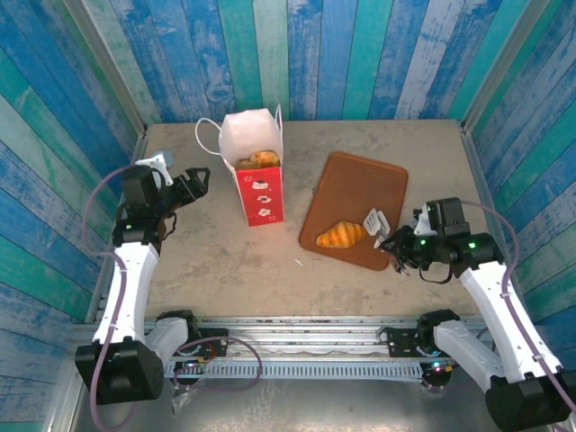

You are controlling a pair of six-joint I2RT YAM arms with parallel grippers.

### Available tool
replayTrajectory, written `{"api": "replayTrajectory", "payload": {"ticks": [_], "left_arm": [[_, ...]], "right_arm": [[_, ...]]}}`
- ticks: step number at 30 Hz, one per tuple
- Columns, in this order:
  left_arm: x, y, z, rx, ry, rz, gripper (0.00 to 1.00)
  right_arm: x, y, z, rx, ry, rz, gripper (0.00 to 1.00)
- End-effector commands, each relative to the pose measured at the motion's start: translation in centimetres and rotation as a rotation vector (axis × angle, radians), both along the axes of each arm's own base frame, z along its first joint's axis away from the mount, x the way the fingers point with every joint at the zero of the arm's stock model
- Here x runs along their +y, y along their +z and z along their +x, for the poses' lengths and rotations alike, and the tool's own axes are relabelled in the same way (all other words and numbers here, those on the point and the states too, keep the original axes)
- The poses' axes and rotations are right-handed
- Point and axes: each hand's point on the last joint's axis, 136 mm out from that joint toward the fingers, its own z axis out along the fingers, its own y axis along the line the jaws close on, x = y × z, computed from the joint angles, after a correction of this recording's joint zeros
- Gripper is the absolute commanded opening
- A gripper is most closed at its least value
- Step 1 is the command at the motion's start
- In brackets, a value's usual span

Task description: Place the fake bread into the paper bag

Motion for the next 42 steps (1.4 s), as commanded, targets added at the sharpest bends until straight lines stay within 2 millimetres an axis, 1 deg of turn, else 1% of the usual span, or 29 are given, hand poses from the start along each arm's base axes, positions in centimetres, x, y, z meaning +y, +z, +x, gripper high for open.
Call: {"api": "replayTrajectory", "payload": {"ticks": [1,7,9,12,15,19,22,24,28,30,32,34,38,42], "left_arm": [[0.2,0.9,0.1,-0.028,-0.005,0.021,0.9],[0.3,1.0,0.3,-0.033,0.0,0.028,0.91],[0.3,0.9,0.5,-0.032,0.001,0.028,0.91],[0.4,0.6,0.7,-0.024,0.001,0.029,0.91],[0.4,0.5,0.8,-0.021,0.0,0.03,0.91],[0.4,0.5,1.0,-0.023,-0.001,0.032,0.91],[0.4,0.6,1.1,-0.025,-0.003,0.033,0.91],[0.3,0.5,1.1,-0.023,-0.008,0.035,0.91],[0.5,0.5,0.9,-0.019,-0.005,0.052,0.91],[0.5,0.4,0.9,-0.017,-0.003,0.057,0.91],[0.5,0.5,0.9,-0.018,-0.003,0.057,0.91],[0.5,0.5,1.0,-0.018,-0.004,0.058,0.91],[0.7,0.6,1.2,-0.015,0.001,0.07,0.91],[0.9,0.7,1.4,-0.011,0.004,0.084,0.91]], "right_arm": [[1.5,1.0,-0.4,0.0,0.08,0.073,0.33],[1.5,2.0,-0.6,0.027,0.101,0.025,0.33],[1.6,2.5,-0.4,0.023,0.129,-0.027,0.32],[1.4,3.1,0.1,0.015,0.17,-0.153,0.32],[1.9,3.8,0.4,0.002,0.221,-0.213,0.32],[3.1,5.0,0.7,-0.04,0.378,-0.321,0.33],[2.9,5.9,1.4,-0.083,0.508,-0.475,0.33],[2.9,6.2,2.0,-0.106,0.578,-0.525,0.34],[3.3,6.6,2.3,-0.173,0.73,-0.563,0.34],[3.0,6.9,2.2,-0.205,0.8,-0.597,0.34],[2.2,7.0,2.1,-0.228,0.852,-0.647,0.34],[1.9,7.3,1.9,-0.256,0.876,-0.667,0.35],[2.0,7.6,1.4,-0.305,0.879,-0.647,0.35],[2.8,7.2,1.0,-0.3,0.845,-0.575,0.35]]}}
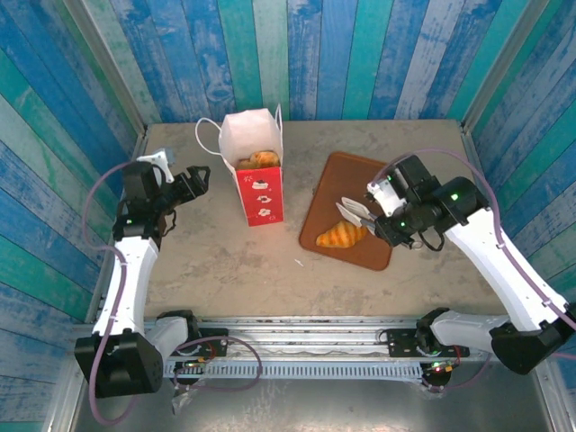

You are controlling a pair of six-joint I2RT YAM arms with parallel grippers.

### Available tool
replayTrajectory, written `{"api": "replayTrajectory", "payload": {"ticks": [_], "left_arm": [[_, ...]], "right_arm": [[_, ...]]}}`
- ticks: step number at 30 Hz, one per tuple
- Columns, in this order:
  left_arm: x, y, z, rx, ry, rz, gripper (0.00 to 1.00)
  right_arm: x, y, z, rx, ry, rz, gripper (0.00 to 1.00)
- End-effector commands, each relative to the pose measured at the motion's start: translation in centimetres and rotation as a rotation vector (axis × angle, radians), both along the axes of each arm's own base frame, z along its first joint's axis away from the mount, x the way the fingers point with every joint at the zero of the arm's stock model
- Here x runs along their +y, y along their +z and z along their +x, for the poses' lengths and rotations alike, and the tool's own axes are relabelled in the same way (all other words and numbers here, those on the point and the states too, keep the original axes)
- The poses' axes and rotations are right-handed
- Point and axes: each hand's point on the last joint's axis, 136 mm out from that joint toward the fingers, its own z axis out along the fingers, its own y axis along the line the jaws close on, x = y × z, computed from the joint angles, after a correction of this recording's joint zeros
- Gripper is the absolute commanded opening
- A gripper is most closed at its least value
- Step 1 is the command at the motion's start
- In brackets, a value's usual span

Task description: Place the fake bread into the paper bag

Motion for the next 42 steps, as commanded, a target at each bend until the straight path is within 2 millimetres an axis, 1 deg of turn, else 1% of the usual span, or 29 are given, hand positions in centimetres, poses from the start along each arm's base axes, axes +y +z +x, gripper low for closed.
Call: {"api": "replayTrajectory", "payload": {"ticks": [1,5,11,12,15,17,20,21,24,26,28,33,37,42], "left_arm": [[0.5,0.9,0.5,-0.018,0.01,0.035,0.91],[0.5,1.3,0.6,-0.027,0.01,0.035,0.91],[0.7,1.9,0.5,-0.038,0.015,0.051,0.92],[0.8,1.9,0.5,-0.039,0.017,0.054,0.92],[0.7,1.8,0.5,-0.04,0.015,0.052,0.92],[0.6,1.7,0.5,-0.043,0.011,0.051,0.92],[0.6,1.5,0.5,-0.043,0.006,0.057,0.92],[0.6,1.5,0.5,-0.044,0.004,0.058,0.92],[0.5,1.4,0.6,-0.048,-0.002,0.06,0.92],[0.5,1.3,0.6,-0.048,-0.004,0.061,0.92],[0.5,1.1,0.6,-0.046,-0.004,0.062,0.92],[0.4,0.4,0.7,-0.037,-0.012,0.059,0.93],[0.3,0.2,0.8,-0.029,-0.015,0.054,0.93],[0.4,0.2,0.9,-0.029,-0.016,0.059,0.93]], "right_arm": [[1.0,-0.3,-0.3,0.022,0.0,0.054,0.35],[1.3,-0.9,0.2,0.084,-0.156,0.09,0.35],[1.6,-1.1,-0.3,0.19,-0.453,0.194,0.34],[1.8,-1.3,-0.5,0.209,-0.503,0.226,0.34],[3.3,-1.9,-0.9,0.274,-0.595,0.369,0.34],[3.6,-2.3,-1.0,0.301,-0.665,0.432,0.34],[3.6,-2.2,-1.1,0.331,-0.756,0.475,0.34],[3.7,-1.9,-1.1,0.342,-0.775,0.49,0.35],[3.2,-1.3,-1.3,0.365,-0.86,0.471,0.36],[2.8,-1.0,-1.4,0.378,-0.91,0.45,0.36],[2.8,-1.2,-1.5,0.398,-0.941,0.438,0.37],[3.4,-3.0,-1.7,0.477,-1.001,0.415,0.38],[3.9,-3.7,-0.9,0.476,-1.039,0.462,0.41],[4.6,-4.5,-0.9,0.524,-1.031,0.446,0.43]]}}
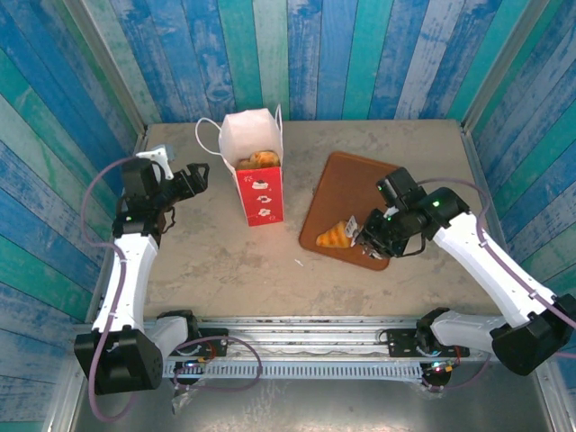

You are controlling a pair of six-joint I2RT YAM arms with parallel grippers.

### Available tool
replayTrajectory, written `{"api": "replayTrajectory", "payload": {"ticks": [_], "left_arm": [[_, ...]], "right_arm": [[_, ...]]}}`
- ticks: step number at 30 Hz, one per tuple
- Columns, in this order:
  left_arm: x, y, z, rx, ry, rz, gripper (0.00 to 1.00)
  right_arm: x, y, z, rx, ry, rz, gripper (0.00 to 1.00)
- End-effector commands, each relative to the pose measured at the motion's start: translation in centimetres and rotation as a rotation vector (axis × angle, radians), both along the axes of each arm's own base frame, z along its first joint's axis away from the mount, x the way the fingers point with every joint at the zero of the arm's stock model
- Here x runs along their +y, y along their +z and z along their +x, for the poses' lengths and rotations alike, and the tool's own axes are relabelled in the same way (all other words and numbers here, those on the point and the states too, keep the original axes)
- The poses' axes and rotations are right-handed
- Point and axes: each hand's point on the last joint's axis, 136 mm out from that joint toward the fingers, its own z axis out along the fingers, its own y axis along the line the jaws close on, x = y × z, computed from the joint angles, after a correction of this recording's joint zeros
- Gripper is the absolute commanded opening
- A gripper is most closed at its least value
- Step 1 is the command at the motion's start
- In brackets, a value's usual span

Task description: Place the fake bread into the paper bag

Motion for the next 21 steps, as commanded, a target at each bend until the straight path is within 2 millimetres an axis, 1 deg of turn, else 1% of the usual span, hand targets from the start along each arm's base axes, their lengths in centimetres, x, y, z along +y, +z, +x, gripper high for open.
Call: {"api": "replayTrajectory", "payload": {"ticks": [1,4,7,13,17,21], "left_arm": [[0.0,-0.2,0.4,-0.005,-0.012,0.013,0.93],[0.1,-0.2,0.5,-0.003,-0.009,0.012,0.93],[0.1,-0.2,0.6,-0.002,-0.01,0.013,0.93],[0.2,-0.3,0.8,0.003,-0.008,0.017,0.93],[0.2,-0.4,0.8,0.005,-0.007,0.017,0.93],[0.2,-0.4,0.7,0.005,-0.008,0.016,0.93]], "right_arm": [[0.7,-0.1,0.3,0.016,-0.015,0.033,0.45],[0.7,-0.1,0.4,0.014,-0.02,0.032,0.5],[1.0,-0.5,0.2,0.031,-0.025,0.046,0.53],[0.9,-1.0,0.0,0.041,-0.029,0.046,0.52],[0.7,-0.8,0.1,0.034,-0.025,0.034,0.52],[0.8,-1.2,0.0,0.055,-0.027,0.034,0.52]]}}
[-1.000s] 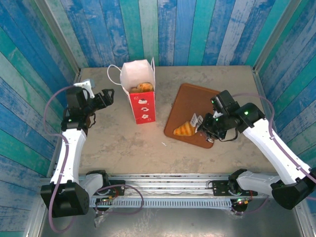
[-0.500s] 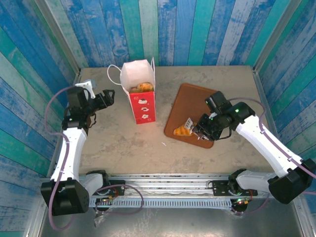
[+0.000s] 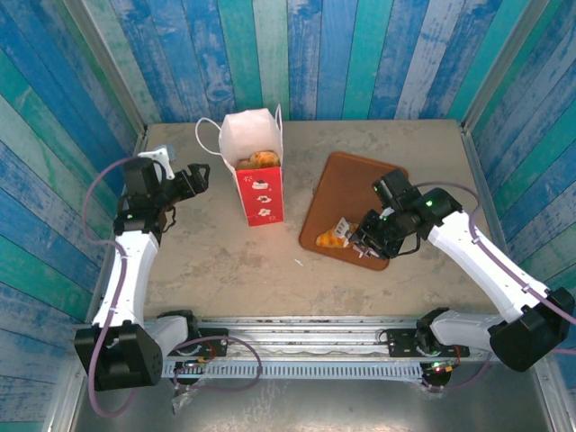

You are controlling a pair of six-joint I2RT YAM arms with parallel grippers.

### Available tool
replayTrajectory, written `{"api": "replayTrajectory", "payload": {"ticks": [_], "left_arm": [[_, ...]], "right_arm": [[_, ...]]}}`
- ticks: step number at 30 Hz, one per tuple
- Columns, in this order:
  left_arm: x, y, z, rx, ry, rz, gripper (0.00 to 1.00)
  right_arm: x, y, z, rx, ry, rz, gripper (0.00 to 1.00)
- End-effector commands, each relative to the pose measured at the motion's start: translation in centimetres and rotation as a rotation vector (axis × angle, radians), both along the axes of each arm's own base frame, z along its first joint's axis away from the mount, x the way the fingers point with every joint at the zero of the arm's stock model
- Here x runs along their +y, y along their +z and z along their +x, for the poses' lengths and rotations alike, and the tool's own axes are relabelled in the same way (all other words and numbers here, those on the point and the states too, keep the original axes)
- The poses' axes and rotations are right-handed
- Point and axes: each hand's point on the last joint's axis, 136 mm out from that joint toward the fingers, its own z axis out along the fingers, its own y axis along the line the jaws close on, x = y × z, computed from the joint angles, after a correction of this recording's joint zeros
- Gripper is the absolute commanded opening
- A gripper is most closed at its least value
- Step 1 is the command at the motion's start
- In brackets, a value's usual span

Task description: Place the fake bread into the paper bag

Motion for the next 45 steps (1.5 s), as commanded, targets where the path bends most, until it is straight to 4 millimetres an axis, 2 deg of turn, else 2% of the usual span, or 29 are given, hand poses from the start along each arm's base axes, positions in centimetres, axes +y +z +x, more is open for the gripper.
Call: {"api": "replayTrajectory", "payload": {"ticks": [1,8,16,24,35,41,45], "left_arm": [[0.1,0.4,0.4,-0.016,-0.007,0.012,0.93],[0.2,0.3,0.4,-0.015,-0.004,0.013,0.93],[0.1,0.4,0.5,-0.016,-0.006,0.011,0.93],[0.2,0.5,0.6,-0.016,-0.003,0.012,0.93],[0.3,0.6,0.6,-0.015,0.002,0.015,0.93],[0.3,0.5,0.6,-0.012,0.0,0.017,0.93],[0.4,0.5,0.5,-0.011,0.005,0.018,0.93]], "right_arm": [[0.0,-0.3,-0.1,0.02,-0.006,-0.001,0.52],[-0.6,0.1,-0.1,0.007,-0.007,-0.029,0.5],[-1.6,0.2,-1.0,0.0,-0.019,-0.044,0.5],[-0.4,-0.6,0.1,-0.014,0.018,-0.017,0.5],[-0.9,-2.0,0.5,0.005,0.014,-0.033,0.51],[-0.3,-3.2,1.0,0.014,0.034,-0.015,0.5],[-0.4,-3.6,1.4,0.008,0.049,-0.023,0.43]]}}
